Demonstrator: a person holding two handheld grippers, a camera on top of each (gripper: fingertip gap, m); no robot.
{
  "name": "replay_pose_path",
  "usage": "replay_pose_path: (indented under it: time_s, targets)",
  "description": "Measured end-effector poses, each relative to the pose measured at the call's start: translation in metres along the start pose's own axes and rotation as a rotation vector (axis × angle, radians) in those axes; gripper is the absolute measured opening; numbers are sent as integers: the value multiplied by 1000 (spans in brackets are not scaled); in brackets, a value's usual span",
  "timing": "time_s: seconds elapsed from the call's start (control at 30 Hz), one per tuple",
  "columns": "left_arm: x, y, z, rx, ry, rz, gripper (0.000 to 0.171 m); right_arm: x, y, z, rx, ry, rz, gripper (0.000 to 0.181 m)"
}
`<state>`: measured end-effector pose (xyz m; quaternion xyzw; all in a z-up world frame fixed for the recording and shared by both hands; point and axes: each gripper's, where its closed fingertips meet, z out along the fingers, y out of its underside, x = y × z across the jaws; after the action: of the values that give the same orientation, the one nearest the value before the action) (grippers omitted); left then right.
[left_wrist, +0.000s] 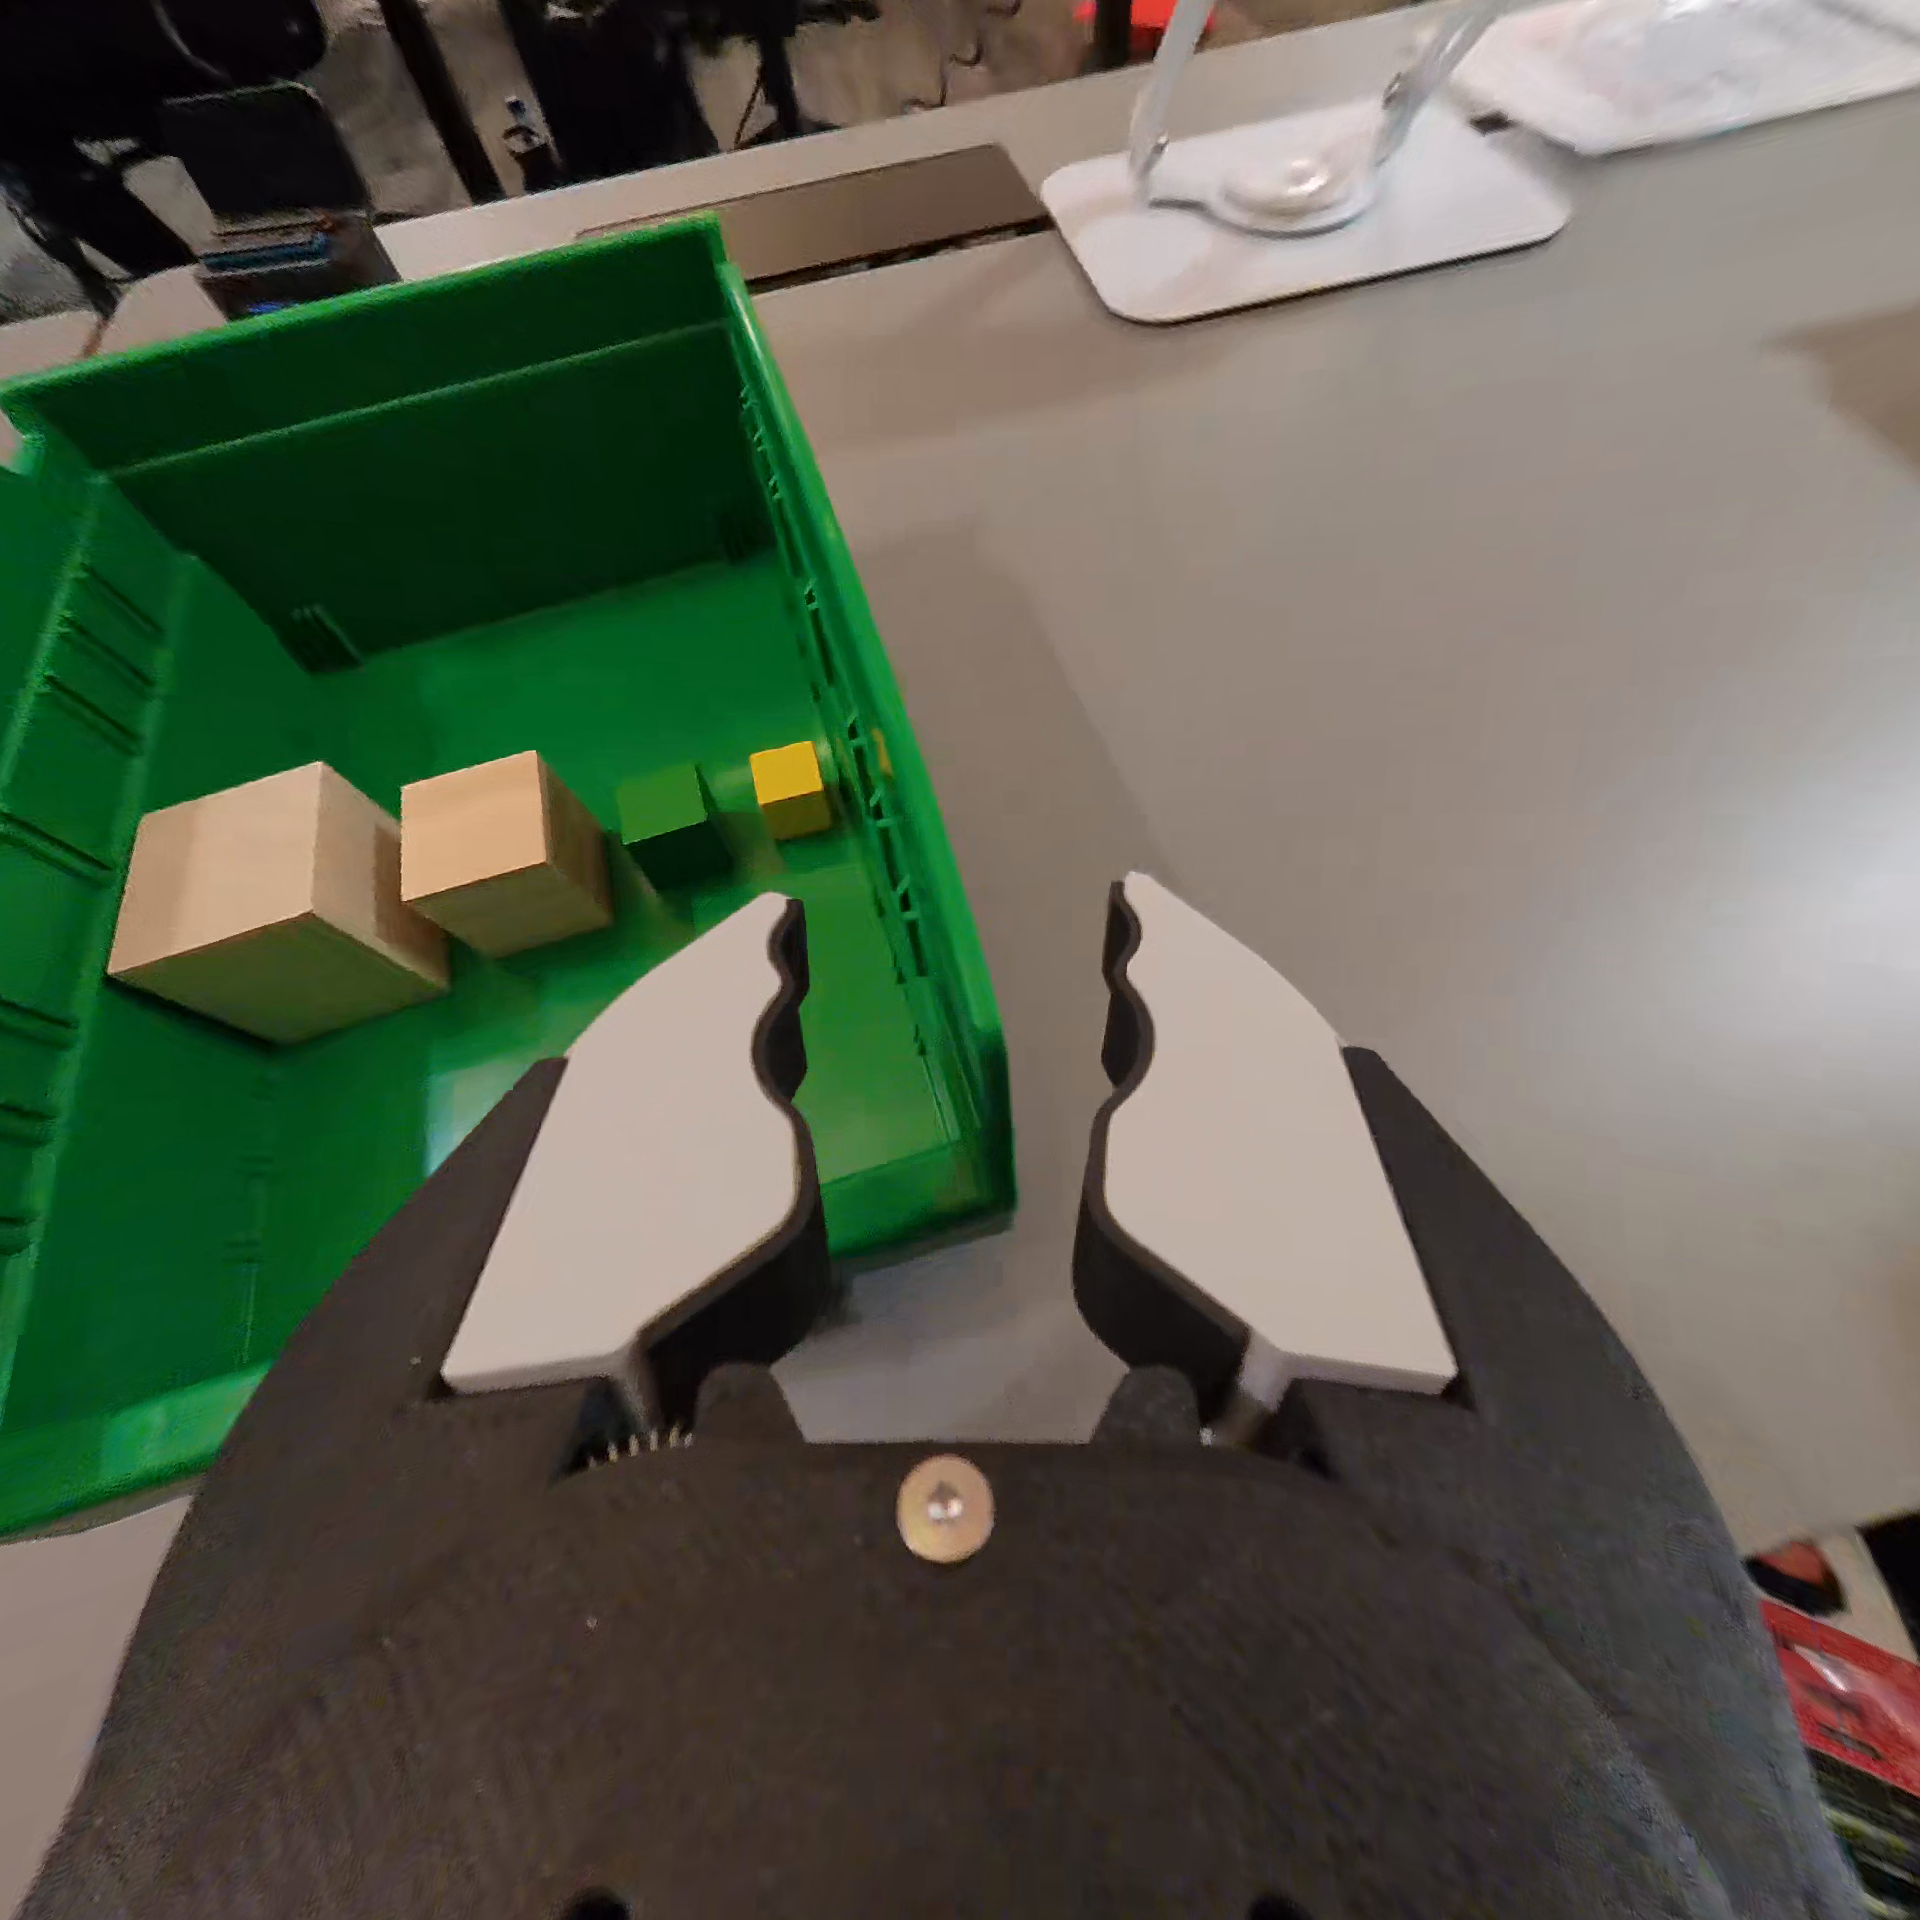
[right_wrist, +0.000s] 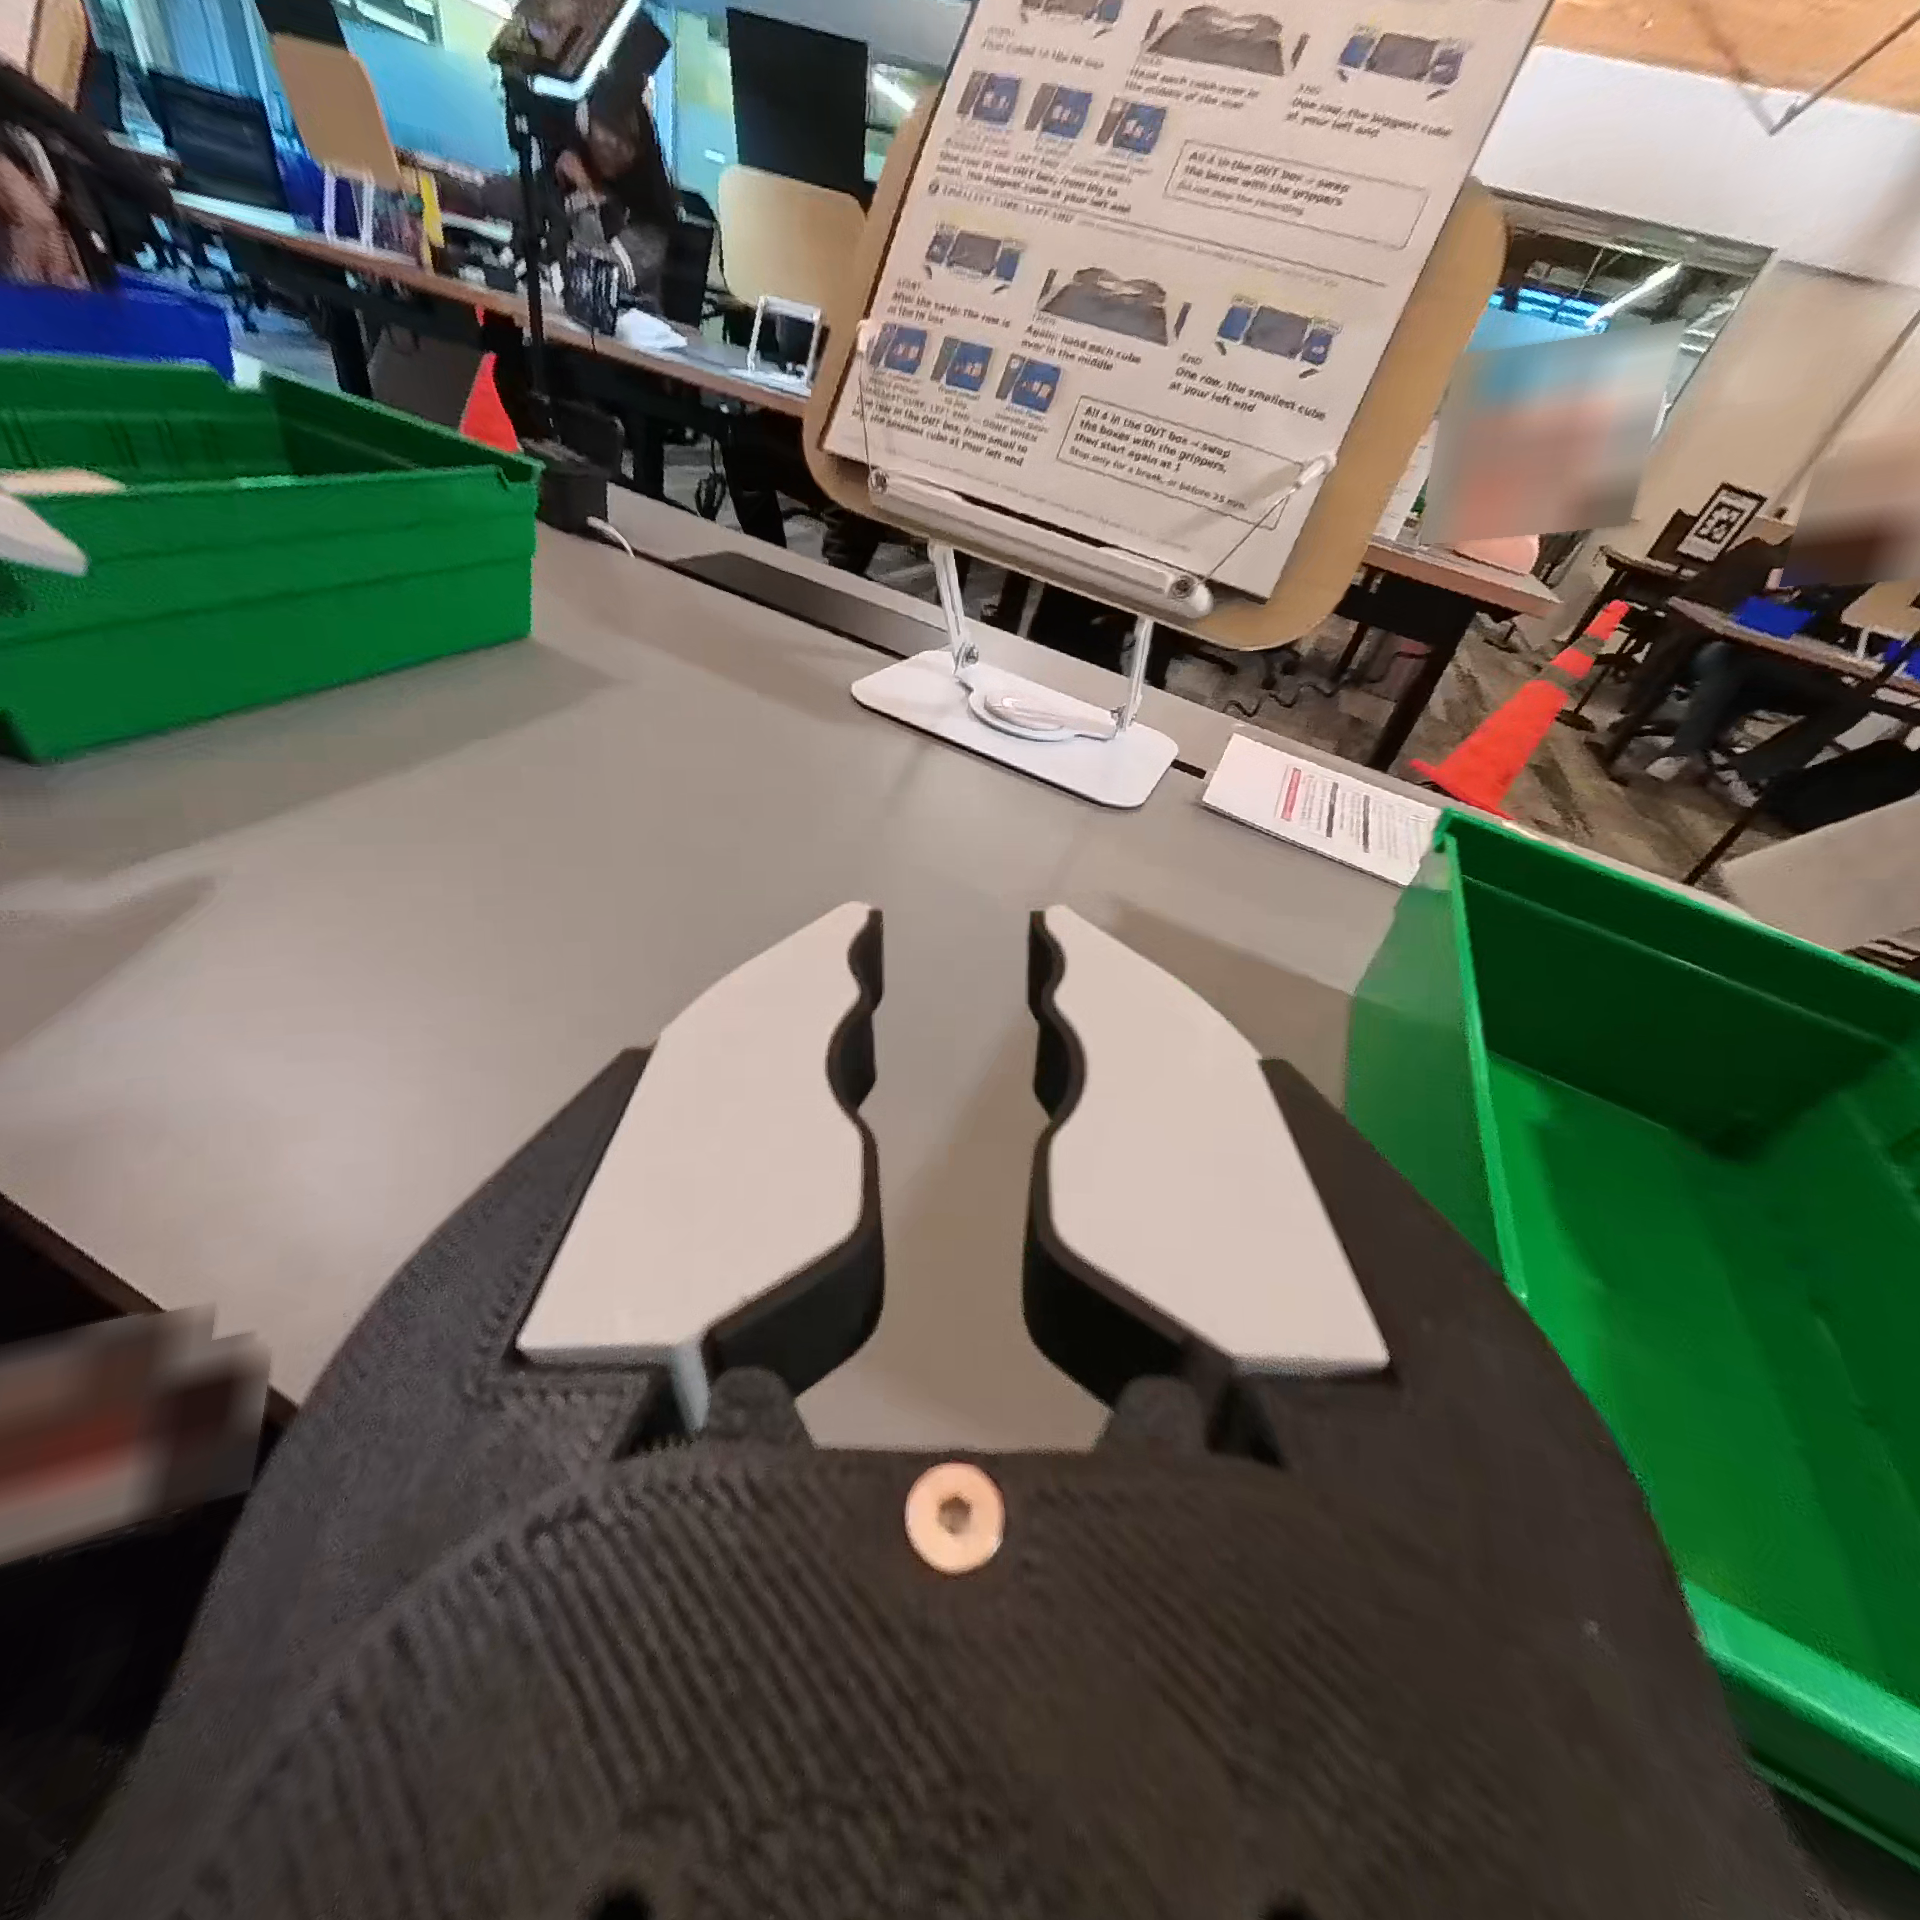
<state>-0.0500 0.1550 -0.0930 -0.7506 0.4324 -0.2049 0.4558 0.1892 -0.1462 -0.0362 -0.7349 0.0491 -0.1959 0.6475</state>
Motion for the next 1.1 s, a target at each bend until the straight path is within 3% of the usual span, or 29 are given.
replay_pose_path:
  time_s: [0.17, 0.57, 1.1]
  targets:
    - [-2, 20, 14, -76, -18, 36, 28, 5, 9, 2, -35, 9, -10, 27]
    - [-11, 21, 9, -50, 29, -65, 22, 21, 19, 1, -57, -18, 241, 26]
    - [-11, 19, 10, -31, 23, -44, 20, 9, 22, 1, -85, -83, 249, 19]
